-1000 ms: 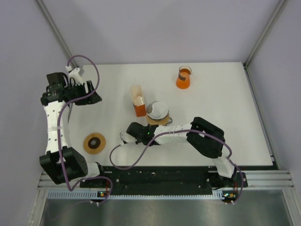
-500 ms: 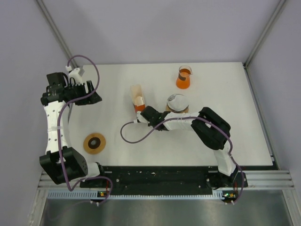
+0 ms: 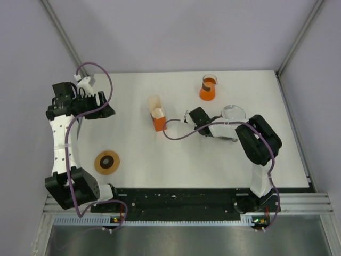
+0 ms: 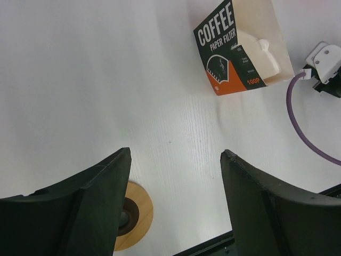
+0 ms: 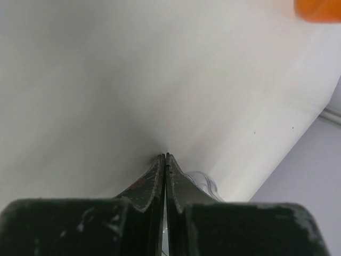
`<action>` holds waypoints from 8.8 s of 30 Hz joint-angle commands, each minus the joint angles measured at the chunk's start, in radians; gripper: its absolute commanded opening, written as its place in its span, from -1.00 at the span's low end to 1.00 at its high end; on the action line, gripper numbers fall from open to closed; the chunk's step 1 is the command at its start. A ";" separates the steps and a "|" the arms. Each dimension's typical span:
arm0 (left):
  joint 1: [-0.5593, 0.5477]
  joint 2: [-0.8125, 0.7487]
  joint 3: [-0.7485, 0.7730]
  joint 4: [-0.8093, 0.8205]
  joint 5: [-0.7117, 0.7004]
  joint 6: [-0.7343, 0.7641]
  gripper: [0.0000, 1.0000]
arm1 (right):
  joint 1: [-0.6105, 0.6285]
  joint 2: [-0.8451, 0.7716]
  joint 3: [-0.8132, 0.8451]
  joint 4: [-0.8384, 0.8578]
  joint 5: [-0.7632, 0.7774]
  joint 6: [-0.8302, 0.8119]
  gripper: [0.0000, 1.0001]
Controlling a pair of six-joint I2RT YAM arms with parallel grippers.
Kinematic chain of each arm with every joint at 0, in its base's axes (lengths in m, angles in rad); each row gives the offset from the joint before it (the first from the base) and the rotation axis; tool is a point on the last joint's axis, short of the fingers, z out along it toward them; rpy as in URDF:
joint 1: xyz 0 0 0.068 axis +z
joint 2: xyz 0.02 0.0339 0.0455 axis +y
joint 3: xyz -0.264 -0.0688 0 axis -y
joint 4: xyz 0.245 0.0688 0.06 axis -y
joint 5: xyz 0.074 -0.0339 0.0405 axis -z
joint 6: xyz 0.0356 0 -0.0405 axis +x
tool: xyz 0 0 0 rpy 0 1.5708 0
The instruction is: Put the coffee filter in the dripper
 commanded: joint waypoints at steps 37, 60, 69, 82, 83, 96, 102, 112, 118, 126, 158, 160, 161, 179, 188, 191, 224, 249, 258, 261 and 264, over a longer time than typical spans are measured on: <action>0.008 -0.045 -0.013 0.046 -0.020 0.029 0.49 | -0.409 0.255 0.981 -0.232 -0.552 0.811 0.53; 0.008 -0.034 -0.010 0.051 -0.031 0.040 0.49 | -0.395 0.266 0.980 -0.301 -0.623 0.699 -1.00; 0.010 -0.020 -0.014 0.014 -0.068 0.069 0.50 | -0.301 -0.171 0.675 -0.293 -0.491 0.634 -1.00; 0.010 0.026 0.022 -0.179 -0.169 0.210 0.52 | 0.157 -0.555 0.270 -0.186 -0.635 0.541 -1.00; 0.010 0.031 0.021 -0.206 -0.196 0.230 0.52 | 0.194 -0.564 0.232 -0.161 -0.650 0.537 -1.00; 0.018 0.048 -0.188 -0.332 -0.445 0.358 0.42 | 0.394 -0.483 -0.026 0.118 -0.569 0.556 -1.00; 0.018 0.021 -0.307 -0.260 -0.449 0.387 0.39 | 0.395 -0.449 -0.069 0.170 -0.446 0.557 -1.00; 0.016 -0.028 -0.473 -0.112 -0.492 0.477 0.35 | 0.394 -0.383 -0.072 0.172 -0.426 0.574 -0.95; 0.013 0.000 -0.499 -0.026 -0.517 0.437 0.18 | 0.394 -0.365 -0.066 0.163 -0.428 0.570 -0.71; 0.002 0.011 -0.567 0.003 -0.457 0.485 0.17 | 0.394 -0.395 -0.049 0.129 -0.446 0.560 -0.33; 0.012 0.015 -0.544 0.029 -0.457 0.549 0.05 | 0.395 -0.475 -0.041 0.092 -0.456 0.542 -0.17; 0.008 0.017 -0.565 0.063 -0.480 0.545 0.05 | 0.394 -0.474 -0.040 0.090 -0.459 0.541 -0.16; 0.007 0.018 -0.576 0.076 -0.477 0.539 0.04 | 0.394 -0.472 -0.037 0.090 -0.459 0.541 -0.16; -0.110 0.052 -0.688 0.311 -0.464 0.460 -1.00 | 0.395 -0.538 -0.009 0.058 -0.489 0.557 -0.12; -0.107 -0.057 -0.305 -0.040 0.002 0.382 -1.00 | 0.394 -0.703 0.012 0.011 -0.515 0.455 0.10; -0.108 -0.048 -0.136 -0.194 0.235 0.419 -1.00 | 0.394 -0.757 0.014 0.012 -0.538 0.398 0.23; -0.194 -0.195 0.067 -0.200 0.830 0.172 -1.00 | 0.395 -0.455 0.322 0.417 -0.848 0.536 0.42; -0.191 -0.169 0.093 -0.138 0.713 0.101 -0.04 | 0.337 -0.487 0.276 0.342 -0.801 0.559 -1.00; -0.165 -0.149 0.118 -0.096 0.390 0.075 0.38 | 0.280 -0.559 0.267 0.017 -0.620 0.556 -1.00; -0.165 -0.144 0.108 -0.063 0.258 0.032 0.39 | 0.276 -0.527 0.333 -0.205 -0.552 0.553 -1.00; -0.163 -0.137 0.102 -0.047 0.114 0.000 0.39 | 0.277 -0.454 0.417 -0.421 -0.548 0.574 -1.00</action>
